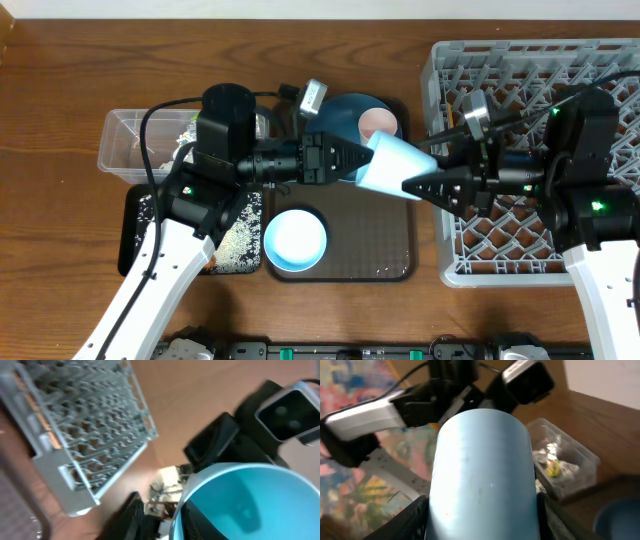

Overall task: Sort waste into correct bins and load items into the dishwasher rack
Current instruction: 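Release the left gripper and carry the cup into the rack with right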

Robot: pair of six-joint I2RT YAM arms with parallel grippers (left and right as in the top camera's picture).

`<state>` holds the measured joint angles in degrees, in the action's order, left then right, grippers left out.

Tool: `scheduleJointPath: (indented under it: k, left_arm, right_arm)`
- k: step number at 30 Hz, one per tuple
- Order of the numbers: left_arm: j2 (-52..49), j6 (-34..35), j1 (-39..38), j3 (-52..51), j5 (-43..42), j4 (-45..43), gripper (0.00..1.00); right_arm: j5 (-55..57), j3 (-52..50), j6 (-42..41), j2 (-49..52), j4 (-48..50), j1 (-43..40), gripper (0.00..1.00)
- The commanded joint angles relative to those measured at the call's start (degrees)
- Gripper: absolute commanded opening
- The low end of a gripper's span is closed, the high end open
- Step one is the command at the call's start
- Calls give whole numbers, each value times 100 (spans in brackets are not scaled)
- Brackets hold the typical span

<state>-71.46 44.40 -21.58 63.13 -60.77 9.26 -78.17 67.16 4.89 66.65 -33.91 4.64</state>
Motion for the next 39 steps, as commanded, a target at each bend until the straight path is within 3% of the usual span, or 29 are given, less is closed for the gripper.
scheduleJointPath:
  k: [1, 9, 17, 28, 30, 34, 39]
  left_arm:
    - [35, -444, 2, 85, 951, 256, 27]
    - [35, -1167, 2, 85, 2376, 1392, 28]
    - [35, -1421, 2, 85, 4120, 2828, 28]
    - [35, -1421, 2, 85, 4509, 4109, 28]
    - [35, -1419, 2, 85, 4666, 4269, 40]
    - [35, -1421, 2, 85, 5130, 4546, 43]
    - [35, -1421, 2, 85, 5475, 4651, 59]
  right_arm:
    - [492, 20, -306, 0, -94, -192, 46]
    - [2691, 20, -337, 0, -896, -291, 47]
    - [4861, 208, -896, 7, -1530, -393, 48]
    - [6951, 1862, -1078, 752, -3412, -400, 48]
    - [7095, 2109, -1113, 999, -3711, -400, 48]
    - [7261, 2328, -1172, 1471, -4050, -463, 47]
    - [7289, 2328, -1163, 1906, -4085, -605, 46]
